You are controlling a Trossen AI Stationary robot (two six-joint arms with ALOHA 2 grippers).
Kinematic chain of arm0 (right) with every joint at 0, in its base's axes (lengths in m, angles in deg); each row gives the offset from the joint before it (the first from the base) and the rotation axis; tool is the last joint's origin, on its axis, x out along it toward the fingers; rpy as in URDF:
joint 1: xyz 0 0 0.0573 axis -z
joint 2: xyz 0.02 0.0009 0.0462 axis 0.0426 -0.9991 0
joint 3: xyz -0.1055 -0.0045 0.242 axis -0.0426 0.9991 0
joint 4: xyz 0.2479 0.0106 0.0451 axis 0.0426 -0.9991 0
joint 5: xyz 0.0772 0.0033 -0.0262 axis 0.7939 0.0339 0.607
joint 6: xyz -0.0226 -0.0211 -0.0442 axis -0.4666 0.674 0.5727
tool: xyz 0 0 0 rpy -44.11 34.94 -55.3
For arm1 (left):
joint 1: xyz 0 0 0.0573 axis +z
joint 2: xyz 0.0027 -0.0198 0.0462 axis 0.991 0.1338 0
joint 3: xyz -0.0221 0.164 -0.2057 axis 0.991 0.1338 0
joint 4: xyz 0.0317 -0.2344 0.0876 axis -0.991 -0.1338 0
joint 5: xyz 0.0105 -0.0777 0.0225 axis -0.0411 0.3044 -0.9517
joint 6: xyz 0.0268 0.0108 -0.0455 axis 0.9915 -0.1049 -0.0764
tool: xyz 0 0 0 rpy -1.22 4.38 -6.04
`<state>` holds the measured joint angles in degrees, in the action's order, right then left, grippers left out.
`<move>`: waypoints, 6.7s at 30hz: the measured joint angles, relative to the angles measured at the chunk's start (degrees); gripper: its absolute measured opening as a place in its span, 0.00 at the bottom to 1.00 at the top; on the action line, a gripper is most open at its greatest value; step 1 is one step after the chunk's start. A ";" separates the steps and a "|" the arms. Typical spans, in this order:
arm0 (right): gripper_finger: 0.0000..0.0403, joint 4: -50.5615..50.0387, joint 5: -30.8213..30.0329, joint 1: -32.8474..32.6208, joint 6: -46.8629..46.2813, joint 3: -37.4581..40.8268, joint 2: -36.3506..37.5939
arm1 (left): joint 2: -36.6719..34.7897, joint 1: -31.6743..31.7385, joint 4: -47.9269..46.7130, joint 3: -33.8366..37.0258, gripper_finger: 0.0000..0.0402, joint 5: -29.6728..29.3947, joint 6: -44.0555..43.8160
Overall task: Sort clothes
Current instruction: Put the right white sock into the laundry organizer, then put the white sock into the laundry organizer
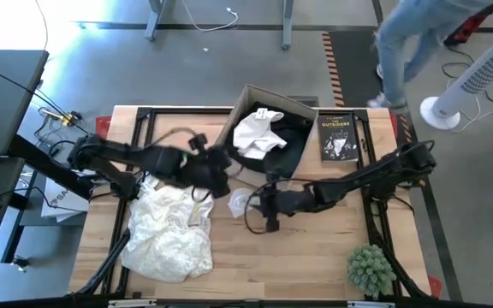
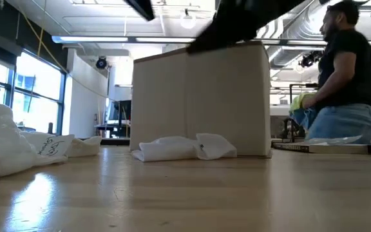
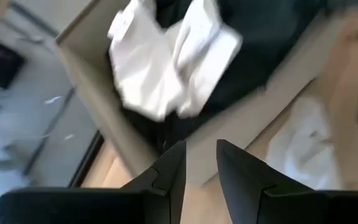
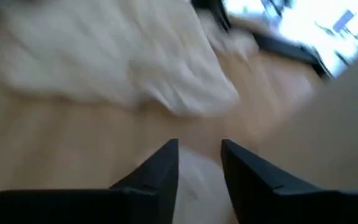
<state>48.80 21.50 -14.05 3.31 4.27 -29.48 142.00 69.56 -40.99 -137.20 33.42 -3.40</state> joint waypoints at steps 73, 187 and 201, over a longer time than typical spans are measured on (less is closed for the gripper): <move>0.01 -3.15 -11.83 11.09 35.61 -21.21 7.91 | -3.02 -18.22 -24.56 10.15 0.21 -13.34 -41.48; 0.29 -3.67 -1.05 9.70 -12.27 8.12 19.93 | 8.86 38.08 -2.63 42.87 0.00 21.92 -2.25; 0.29 8.77 5.39 9.71 -10.22 8.10 14.72 | -22.60 23.46 0.04 20.40 0.00 19.18 -4.95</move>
<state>57.57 26.89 -4.33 -6.91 12.37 -14.76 119.40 93.02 -40.94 -116.80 52.60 -8.36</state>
